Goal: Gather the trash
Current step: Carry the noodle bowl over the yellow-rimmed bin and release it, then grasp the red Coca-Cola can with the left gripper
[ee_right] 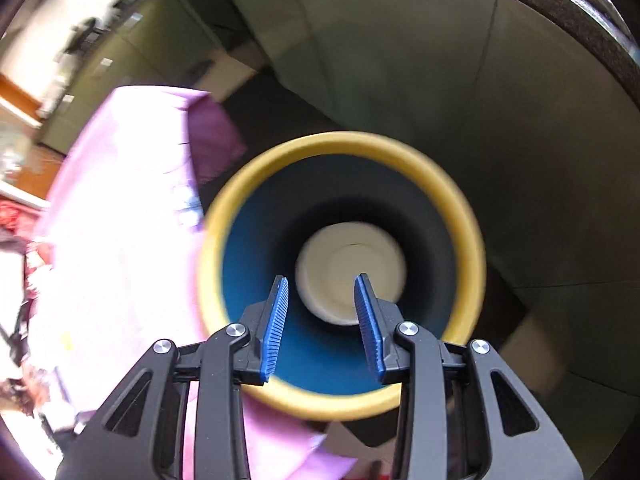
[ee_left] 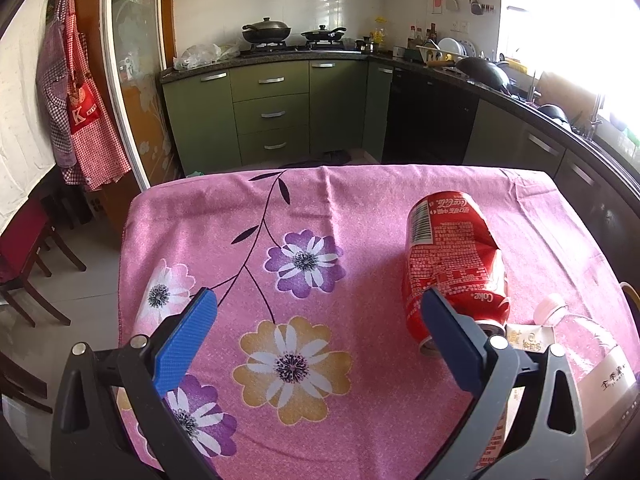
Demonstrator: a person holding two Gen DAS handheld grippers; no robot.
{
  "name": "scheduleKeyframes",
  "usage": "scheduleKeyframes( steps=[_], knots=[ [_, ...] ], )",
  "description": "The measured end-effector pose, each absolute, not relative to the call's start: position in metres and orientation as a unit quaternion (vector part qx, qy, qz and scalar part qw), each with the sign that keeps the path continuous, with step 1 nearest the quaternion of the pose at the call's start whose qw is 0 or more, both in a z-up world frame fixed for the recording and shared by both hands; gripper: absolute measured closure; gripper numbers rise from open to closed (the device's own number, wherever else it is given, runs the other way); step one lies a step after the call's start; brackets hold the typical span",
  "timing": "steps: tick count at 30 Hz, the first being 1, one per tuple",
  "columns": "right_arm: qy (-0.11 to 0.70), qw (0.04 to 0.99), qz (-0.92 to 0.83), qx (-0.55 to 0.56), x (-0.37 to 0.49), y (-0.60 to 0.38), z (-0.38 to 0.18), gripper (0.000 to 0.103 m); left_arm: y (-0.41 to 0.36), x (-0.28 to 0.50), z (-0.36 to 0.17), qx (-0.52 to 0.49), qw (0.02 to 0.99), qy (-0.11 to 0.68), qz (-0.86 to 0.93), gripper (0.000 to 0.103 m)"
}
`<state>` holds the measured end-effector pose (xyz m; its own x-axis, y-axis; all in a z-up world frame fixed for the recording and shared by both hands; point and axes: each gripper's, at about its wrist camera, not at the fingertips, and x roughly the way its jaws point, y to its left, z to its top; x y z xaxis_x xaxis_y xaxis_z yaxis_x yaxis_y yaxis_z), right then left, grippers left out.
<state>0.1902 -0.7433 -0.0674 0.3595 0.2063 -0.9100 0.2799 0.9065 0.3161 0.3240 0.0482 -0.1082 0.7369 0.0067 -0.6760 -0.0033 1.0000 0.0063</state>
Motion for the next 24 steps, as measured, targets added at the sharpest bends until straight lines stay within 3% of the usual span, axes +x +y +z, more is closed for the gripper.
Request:
scheduleKeyframes(
  steps=[6,12,20,24],
  knots=[
    [0.553,0.803,0.022,0.221,0.136,-0.721,-0.063,0.062,0.044,0.326,-0.092,-0.031,0.923,0.381,-0.033,0.006],
    [0.543,0.807,0.038,0.227,0.118,-0.716,-0.049,0.057,0.013,0.356,-0.069,0.025,0.900,0.432,-0.057,0.006],
    [0.539,0.806,0.057,0.236,0.164,-0.682,-0.071,0.052,-0.012,0.415,-0.088,0.035,0.823,0.562,-0.072,0.006],
    [0.543,0.803,0.063,0.236,0.174,-0.680,-0.078,0.051,-0.017,0.427,-0.099,0.036,0.803,0.591,-0.071,0.006]
  ],
)
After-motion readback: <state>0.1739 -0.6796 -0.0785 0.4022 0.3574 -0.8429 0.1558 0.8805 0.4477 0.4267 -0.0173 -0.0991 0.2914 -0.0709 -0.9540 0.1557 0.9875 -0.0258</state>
